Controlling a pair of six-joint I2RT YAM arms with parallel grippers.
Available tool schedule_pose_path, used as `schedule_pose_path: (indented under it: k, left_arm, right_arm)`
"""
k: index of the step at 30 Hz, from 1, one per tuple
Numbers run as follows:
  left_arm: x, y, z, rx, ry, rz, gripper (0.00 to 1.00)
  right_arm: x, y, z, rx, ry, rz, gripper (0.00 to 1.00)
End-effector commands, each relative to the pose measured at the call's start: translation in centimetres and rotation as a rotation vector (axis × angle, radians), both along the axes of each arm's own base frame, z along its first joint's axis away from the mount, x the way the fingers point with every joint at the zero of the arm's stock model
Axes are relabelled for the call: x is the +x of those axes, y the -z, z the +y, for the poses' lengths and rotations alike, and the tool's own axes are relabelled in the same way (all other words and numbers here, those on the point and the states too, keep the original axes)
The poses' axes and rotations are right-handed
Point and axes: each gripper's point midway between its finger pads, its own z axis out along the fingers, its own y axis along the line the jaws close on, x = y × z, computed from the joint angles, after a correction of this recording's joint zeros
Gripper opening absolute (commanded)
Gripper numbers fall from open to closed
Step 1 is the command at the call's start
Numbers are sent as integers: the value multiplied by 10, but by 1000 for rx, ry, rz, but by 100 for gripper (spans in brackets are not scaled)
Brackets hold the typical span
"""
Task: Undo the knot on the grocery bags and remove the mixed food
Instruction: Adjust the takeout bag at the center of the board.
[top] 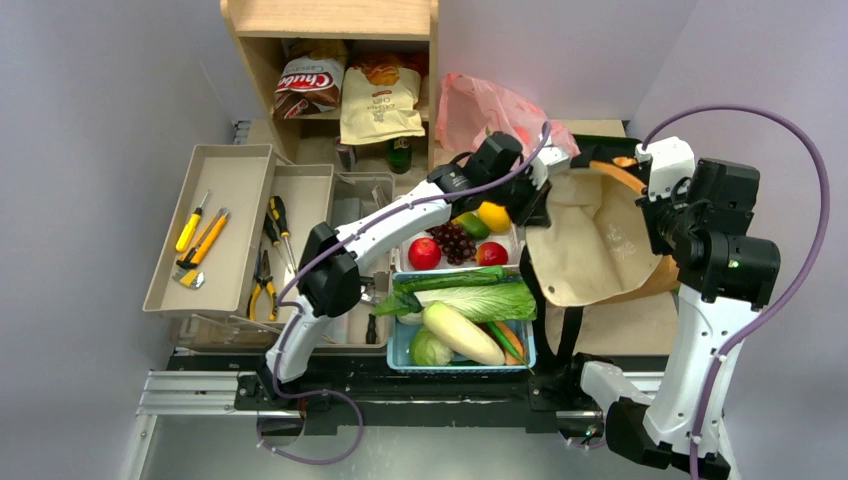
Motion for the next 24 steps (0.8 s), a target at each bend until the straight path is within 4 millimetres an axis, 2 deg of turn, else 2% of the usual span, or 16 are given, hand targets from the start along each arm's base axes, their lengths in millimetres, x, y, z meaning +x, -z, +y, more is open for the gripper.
schedule_pose_path:
  k: [1,4,6,7,10,13,14,15,18,20,22,24]
  left_arm:
    - [21,-85,-41,-196,15,-233,0]
    - [14,-107,-47,-257,11,-195,0]
    - [2,-117,-42,-273,15,-176,0]
    - [-6,-128,-37,-288,20,-167,0]
    - [-34,-149,-28,-335,74,-93,0]
    - [-46,-151,-32,-356,95,40,0]
    - [-45,-142,-37,-346,87,108,0]
    - [-44,-144,-40,-354,82,141,0]
    - [-42,-168,-45,-434,62,185,0]
    - [-34,-174,-48,-467,7,195,0]
    - [-20,-164,-54,-456,-64,215,1]
    - [-2,-136,-56,-391,-156,245,9]
  right_arm:
    - [15,-18,4,-8,-51,-100,0]
    - [12,10,7,31,-44,-5,0]
    - [6,34,8,62,-34,78,0]
    - [2,41,9,73,-30,113,0]
    - [4,51,14,111,-36,162,0]
    - [5,60,13,127,-23,210,0]
    - [4,63,13,130,-21,226,0]
    - [3,66,12,130,-15,242,0]
    - [2,70,5,95,-4,279,1]
    - [5,69,1,76,2,272,17]
    - [11,69,1,81,0,264,23]
    - [14,71,-2,83,16,275,34]
